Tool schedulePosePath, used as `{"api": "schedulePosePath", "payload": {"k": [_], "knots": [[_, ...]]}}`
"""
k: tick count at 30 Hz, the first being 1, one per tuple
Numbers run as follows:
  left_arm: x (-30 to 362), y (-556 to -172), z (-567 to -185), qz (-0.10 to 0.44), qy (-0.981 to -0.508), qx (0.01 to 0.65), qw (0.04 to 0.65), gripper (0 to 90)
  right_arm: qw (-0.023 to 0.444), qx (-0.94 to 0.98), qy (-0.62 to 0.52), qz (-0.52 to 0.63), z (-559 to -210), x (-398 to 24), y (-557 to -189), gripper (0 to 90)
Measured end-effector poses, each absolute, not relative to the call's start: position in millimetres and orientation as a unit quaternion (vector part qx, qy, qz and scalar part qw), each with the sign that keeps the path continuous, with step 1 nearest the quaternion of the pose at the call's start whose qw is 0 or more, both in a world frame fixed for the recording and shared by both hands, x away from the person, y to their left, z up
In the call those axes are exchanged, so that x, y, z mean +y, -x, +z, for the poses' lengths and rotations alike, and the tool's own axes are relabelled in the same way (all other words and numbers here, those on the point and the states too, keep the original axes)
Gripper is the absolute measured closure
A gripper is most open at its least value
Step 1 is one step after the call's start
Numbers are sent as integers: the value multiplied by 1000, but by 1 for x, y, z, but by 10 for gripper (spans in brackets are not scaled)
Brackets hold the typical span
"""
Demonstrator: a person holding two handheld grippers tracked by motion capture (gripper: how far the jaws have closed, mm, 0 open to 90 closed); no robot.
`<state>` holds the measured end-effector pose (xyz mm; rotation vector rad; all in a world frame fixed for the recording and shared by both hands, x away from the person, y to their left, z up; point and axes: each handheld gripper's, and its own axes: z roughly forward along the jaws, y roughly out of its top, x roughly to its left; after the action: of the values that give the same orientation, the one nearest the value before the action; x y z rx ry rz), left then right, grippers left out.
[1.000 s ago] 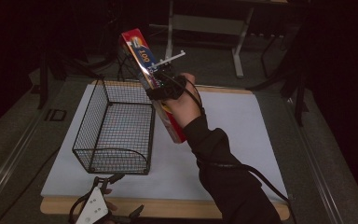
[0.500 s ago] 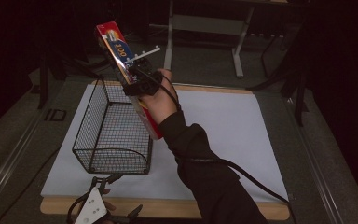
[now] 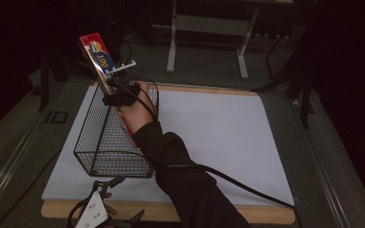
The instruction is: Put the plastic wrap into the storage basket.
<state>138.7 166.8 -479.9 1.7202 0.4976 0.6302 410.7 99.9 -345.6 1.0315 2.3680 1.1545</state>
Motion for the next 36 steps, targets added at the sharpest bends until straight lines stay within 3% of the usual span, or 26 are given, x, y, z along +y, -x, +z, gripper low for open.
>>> {"api": "schedulePosePath", "payload": {"k": [15, 19, 25, 36], "knots": [[167, -139, -480, 268, -737, 212, 584, 2, 146, 832, -392, 366, -402, 112, -411, 402], [167, -138, -480, 269, -736, 211, 585, 2, 168, 838, -387, 345, -412, 112, -412, 401], [167, -139, -480, 266, -736, 212, 585, 2, 131, 831, -419, 343, -423, 103, -421, 398], [167, -138, -480, 265, -735, 211, 587, 2, 113, 839, -434, 309, -433, 105, -424, 393]]}}
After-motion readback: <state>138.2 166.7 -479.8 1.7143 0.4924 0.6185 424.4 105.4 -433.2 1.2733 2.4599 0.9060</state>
